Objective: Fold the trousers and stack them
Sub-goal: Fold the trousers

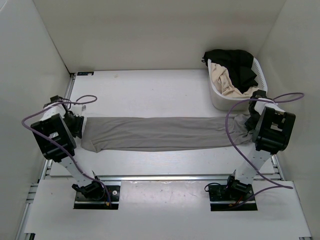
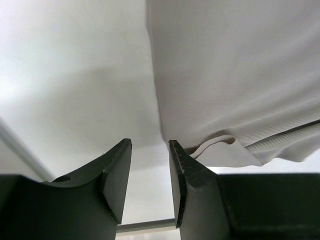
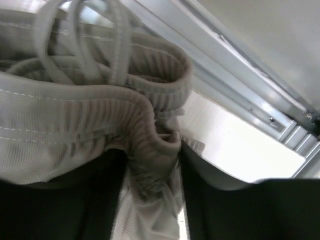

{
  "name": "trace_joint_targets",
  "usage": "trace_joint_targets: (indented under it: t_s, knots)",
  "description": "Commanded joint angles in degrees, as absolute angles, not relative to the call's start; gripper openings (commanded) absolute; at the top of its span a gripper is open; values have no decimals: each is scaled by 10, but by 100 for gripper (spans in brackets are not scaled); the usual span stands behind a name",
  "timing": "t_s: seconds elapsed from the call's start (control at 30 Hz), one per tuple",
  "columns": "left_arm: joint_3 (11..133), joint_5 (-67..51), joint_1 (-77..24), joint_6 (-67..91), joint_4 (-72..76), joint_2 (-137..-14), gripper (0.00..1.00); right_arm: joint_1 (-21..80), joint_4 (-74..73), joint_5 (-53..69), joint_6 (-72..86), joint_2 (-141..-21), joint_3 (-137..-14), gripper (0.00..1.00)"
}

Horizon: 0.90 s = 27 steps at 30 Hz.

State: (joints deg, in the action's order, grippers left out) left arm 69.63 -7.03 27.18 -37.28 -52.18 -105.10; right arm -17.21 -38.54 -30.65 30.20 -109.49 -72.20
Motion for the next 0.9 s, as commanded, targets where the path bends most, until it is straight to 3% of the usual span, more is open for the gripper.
trace_joint_targets:
  t_s: [0.0,0.13,0.2,0.23,0.37,0.67,0.87]
  knots:
    - [760,-120,259,-374,-530,-1001,48,-166,-452,-303,301,-1107,-699,56]
    - [788,-168,237,-374,-550,-1001,50,-166,-452,-310,301,-1086,-699,69]
    - [762,-175,195,-374,-550,-1001,51,-166,-452,-316,301,-1078,-699,85]
    - [747,-175,176,-383,-550,-1009,51,-166,-452,-316,301,-1071,-699,99]
    - [673,-125,92,-369,-512,-1040,52,-166,-452,-311,296,-1064,-712,99]
    - [658,51,133,-343,-420,-1121,50,-166,-447,-292,285,-1046,-730,99]
    - [672,83,172,-371,-408,-1121,50,-166,-385,-209,261,-1008,-690,99]
